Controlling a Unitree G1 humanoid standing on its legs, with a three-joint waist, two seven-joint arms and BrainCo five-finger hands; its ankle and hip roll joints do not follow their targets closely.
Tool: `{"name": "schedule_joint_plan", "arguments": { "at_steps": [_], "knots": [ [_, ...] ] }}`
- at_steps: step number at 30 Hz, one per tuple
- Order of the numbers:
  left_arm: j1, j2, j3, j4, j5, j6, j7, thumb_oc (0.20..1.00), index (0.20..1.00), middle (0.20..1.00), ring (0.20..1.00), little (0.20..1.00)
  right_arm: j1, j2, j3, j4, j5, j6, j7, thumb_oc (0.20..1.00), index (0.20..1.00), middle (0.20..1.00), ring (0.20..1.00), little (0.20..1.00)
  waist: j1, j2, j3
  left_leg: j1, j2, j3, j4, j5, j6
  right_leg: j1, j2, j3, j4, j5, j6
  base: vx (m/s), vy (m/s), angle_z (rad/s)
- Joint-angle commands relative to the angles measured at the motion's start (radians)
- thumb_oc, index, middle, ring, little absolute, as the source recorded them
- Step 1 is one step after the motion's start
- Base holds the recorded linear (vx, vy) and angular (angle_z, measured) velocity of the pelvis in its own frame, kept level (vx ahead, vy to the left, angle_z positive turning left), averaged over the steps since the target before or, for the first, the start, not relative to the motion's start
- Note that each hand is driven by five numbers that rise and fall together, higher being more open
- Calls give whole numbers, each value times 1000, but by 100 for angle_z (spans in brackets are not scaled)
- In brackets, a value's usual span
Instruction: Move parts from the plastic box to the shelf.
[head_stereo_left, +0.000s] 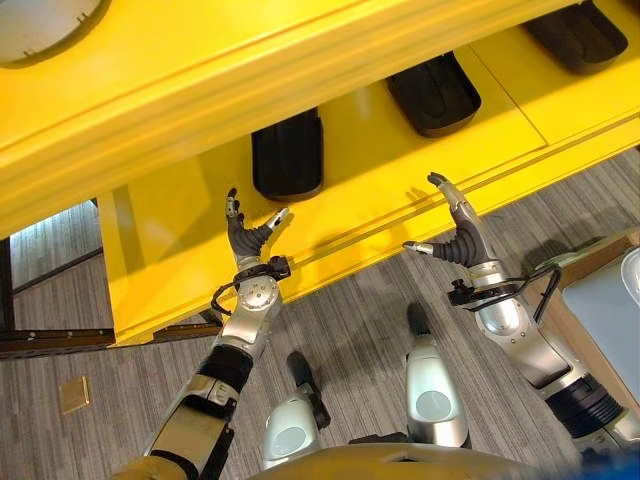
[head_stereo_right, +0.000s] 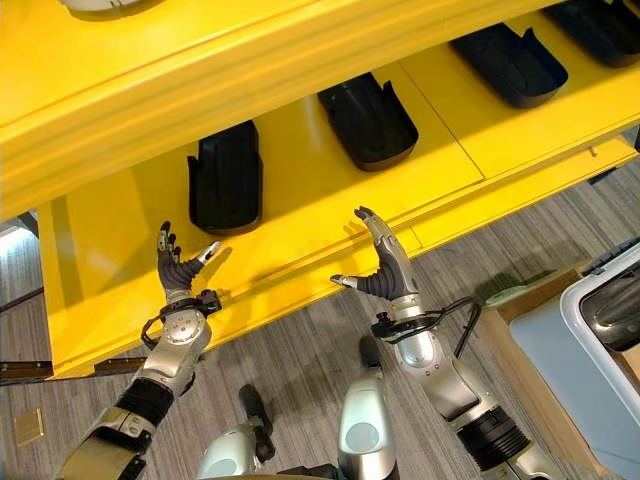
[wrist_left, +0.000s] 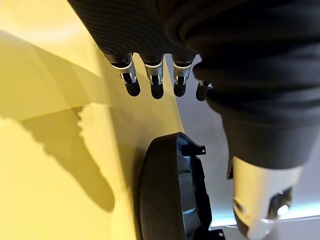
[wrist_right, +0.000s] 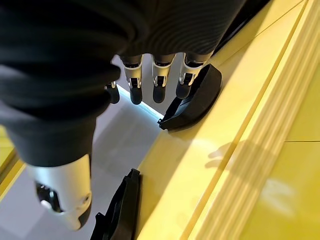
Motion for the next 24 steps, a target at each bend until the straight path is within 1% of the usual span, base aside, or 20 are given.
{"name": "schedule_joint_plan", "arguments": {
  "at_steps": [1, 4, 8, 13, 15, 17, 19, 24],
  "knots": [
    [-63, 58, 53, 20, 2, -26, 27, 1000, 1000, 1000, 1000, 1000, -46, 3, 2, -53, 15, -27, -8, 1000, 1000, 1000, 1000, 1000, -8, -42, 2, -33, 9, -19, 80, -3, 26, 4, 75, -11, 98, -93, -79, 0, -6, -3],
    [-91, 76, 58, 45, -8, -23, 23, 1000, 1000, 1000, 1000, 1000, -54, -3, 3, -53, 25, -20, -7, 1000, 1000, 1000, 1000, 1000, -14, -45, 8, -36, 14, -13, 83, -3, 23, -2, 80, -6, 100, -92, -81, -4, -10, -7],
    [-118, 88, 70, 63, -27, -48, -1, 1000, 1000, 1000, 1000, 1000, -45, -9, 2, -55, 29, -23, 1, 1000, 1000, 1000, 1000, 1000, -23, -51, 10, -41, 19, -8, 91, -6, 22, -6, 86, 6, 102, -94, -82, 18, -15, -9],
    [-130, 94, 61, 51, -13, -23, 0, 1000, 1000, 1000, 1000, 1000, -34, -12, -1, -63, 31, -25, 5, 1000, 1000, 1000, 1000, 1000, -29, -57, 18, -47, 22, -6, 105, -10, 22, -12, 92, 12, 104, -90, -84, 28, -11, -5],
    [-135, 98, 60, 61, -19, -23, -1, 1000, 1000, 1000, 1000, 1000, -35, -16, 0, -60, 38, -27, 8, 1000, 1000, 1000, 1000, 1000, -31, -59, 20, -50, 22, -6, 110, -12, 22, -15, 93, 14, 106, -91, -84, 0, 0, 0],
    [-146, 102, 59, 77, -17, -9, -5, 1000, 1000, 1000, 1000, 1000, -42, -15, 3, -56, 35, -36, 7, 1000, 1000, 1000, 1000, 1000, -32, -61, 23, -56, 23, -7, 116, -13, 22, -21, 96, 15, 111, -91, -85, 23, 7, -4],
    [-159, 106, 53, 97, -13, -11, -2, 1000, 1000, 1000, 1000, 1000, -49, -14, 3, -59, 35, -34, 10, 1000, 1000, 1000, 1000, 1000, -34, -64, 27, -63, 24, -6, 121, -14, 22, -29, 98, 17, 115, -92, -85, 7, 12, -3],
    [-206, 126, 32, 110, -23, -25, -54, 1000, 1000, 1000, 1000, 1000, -60, -11, 11, -73, 35, -18, 5, 1000, 1000, 1000, 1000, 1000, -38, -78, 44, -85, 26, -3, 133, -17, 23, -57, 107, 22, 127, -89, -87, -14, -8, -6]
  ]
}}
